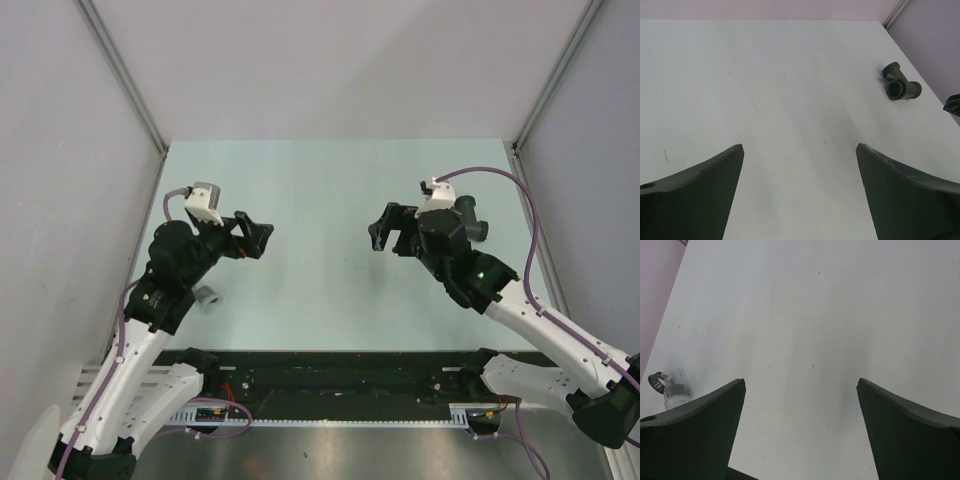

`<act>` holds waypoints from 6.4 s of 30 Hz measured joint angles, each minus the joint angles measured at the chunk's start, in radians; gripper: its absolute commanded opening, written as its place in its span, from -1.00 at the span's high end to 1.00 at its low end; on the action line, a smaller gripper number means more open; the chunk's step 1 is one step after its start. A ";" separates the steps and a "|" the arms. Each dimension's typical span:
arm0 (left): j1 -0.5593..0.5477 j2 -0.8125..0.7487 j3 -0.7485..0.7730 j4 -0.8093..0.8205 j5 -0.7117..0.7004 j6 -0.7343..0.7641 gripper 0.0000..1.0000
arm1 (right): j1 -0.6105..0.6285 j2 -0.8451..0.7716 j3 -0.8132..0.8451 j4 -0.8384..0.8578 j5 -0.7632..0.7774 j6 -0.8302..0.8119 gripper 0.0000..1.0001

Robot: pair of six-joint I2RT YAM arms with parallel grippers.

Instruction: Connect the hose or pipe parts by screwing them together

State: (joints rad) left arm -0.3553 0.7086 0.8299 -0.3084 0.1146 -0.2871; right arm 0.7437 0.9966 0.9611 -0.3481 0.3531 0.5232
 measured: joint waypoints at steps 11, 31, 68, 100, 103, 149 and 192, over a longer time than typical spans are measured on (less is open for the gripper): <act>0.005 0.012 -0.017 0.007 -0.059 -0.001 -1.00 | -0.005 0.006 0.000 0.000 0.066 0.004 -0.97; 0.174 0.269 -0.029 -0.202 -0.520 -0.138 -0.97 | -0.368 0.123 -0.006 0.047 0.015 -0.011 -0.86; 0.369 0.404 -0.245 -0.261 -0.343 -0.575 0.14 | -0.419 0.130 -0.064 0.089 -0.210 -0.027 -0.80; 0.239 0.380 -0.139 -0.007 0.082 -0.352 -0.95 | 0.186 0.553 -0.066 0.489 -0.268 0.480 -0.27; 0.290 0.336 -0.124 -0.047 0.027 -0.299 -0.96 | 0.240 0.630 -0.066 0.567 -0.250 0.565 -0.25; 0.345 0.337 -0.124 -0.140 0.075 -0.201 -0.98 | 0.197 0.951 0.117 0.721 -0.146 0.266 -0.20; 0.398 0.250 -0.189 0.198 0.563 -0.373 -0.90 | -0.249 0.614 0.160 0.584 -0.732 0.313 1.00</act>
State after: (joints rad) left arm 0.0425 0.9588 0.6407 -0.1101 0.6773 -0.6598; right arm 0.4946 1.6108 1.1210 0.2359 -0.3790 0.8364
